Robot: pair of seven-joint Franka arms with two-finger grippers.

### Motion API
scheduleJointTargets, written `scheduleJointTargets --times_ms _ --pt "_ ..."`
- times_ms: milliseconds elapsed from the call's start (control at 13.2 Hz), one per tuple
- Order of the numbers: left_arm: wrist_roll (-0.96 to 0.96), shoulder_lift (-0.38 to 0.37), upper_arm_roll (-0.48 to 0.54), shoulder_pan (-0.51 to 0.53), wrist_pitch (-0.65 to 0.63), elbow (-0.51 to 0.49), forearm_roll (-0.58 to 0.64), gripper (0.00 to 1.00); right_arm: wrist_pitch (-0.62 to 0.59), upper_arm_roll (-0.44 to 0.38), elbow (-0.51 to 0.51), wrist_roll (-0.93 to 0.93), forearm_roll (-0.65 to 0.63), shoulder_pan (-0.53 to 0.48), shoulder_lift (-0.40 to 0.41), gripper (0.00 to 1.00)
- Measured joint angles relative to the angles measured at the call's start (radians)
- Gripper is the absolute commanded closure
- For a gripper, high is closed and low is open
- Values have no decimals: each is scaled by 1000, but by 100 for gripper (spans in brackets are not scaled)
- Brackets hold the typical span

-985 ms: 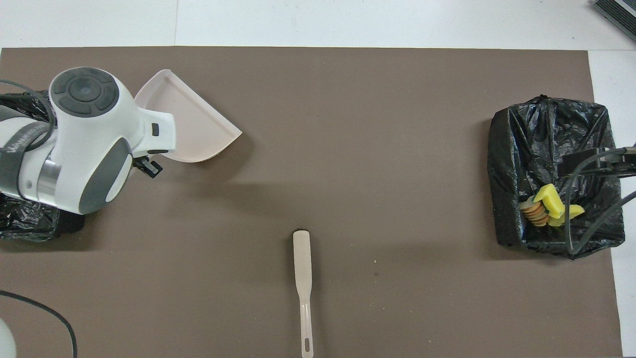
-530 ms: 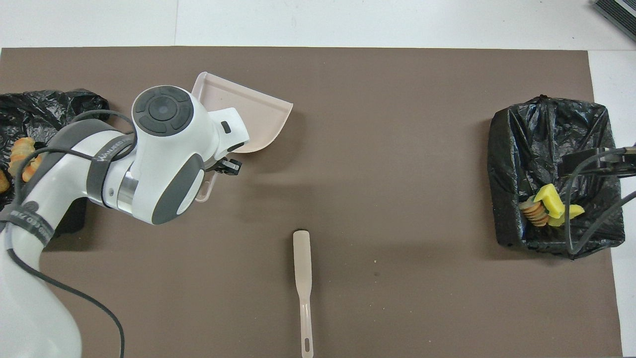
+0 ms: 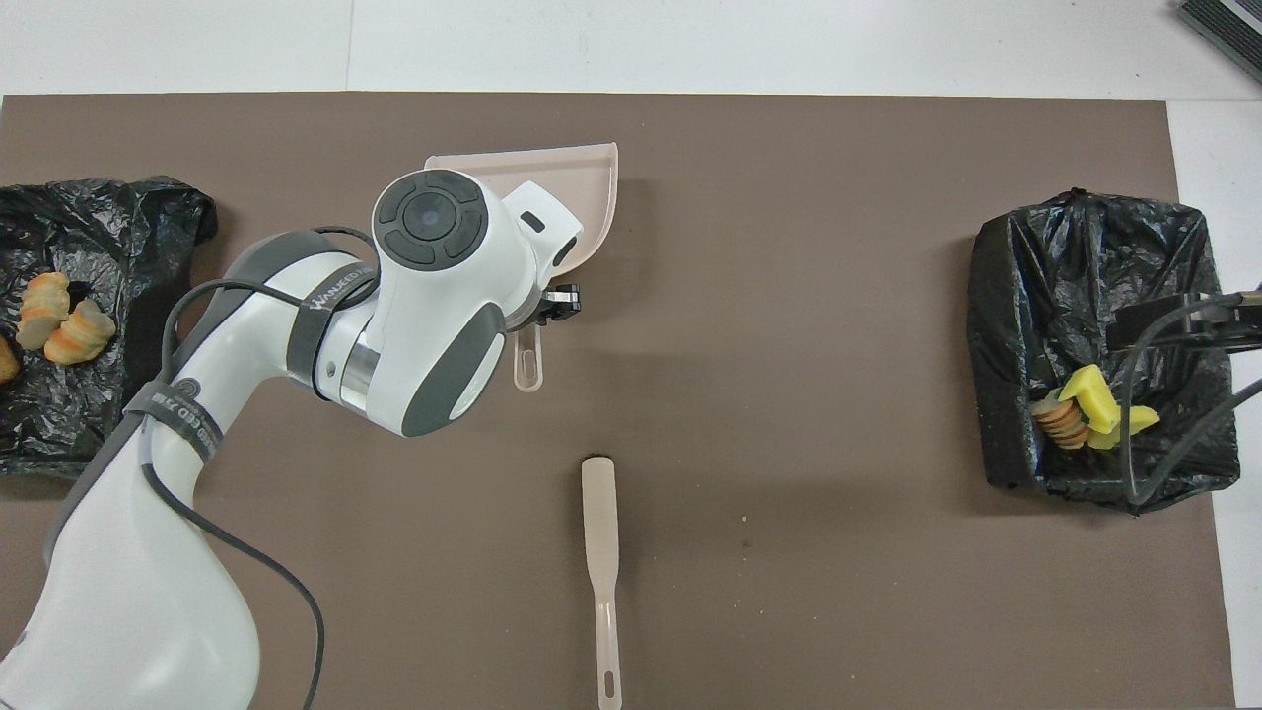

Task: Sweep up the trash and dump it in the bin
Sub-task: 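Carry the empty dustpan with the left gripper back to mid-table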

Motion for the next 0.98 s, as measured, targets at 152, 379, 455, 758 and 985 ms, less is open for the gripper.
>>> scheduleJointTargets --times_ms 152,379,455,758,985 --pt "-45 21 -1 -17 0 22 -7 100 0 0 0 0 0 0 0 0" --pt "-80 102 -3 -52 -2 90 -7 100 0 0 0 0 0 0 0 0" --pt "-97 133 -4 -64 -1 110 -7 100 0 0 0 0 0 0 0 0" --pt "-105 167 -4 -74 -1 135 -7 95 0 0 0 0 0 0 0 0" --pt "-103 167 -4 -74 -1 139 -7 95 0 0 0 0 0 0 0 0"
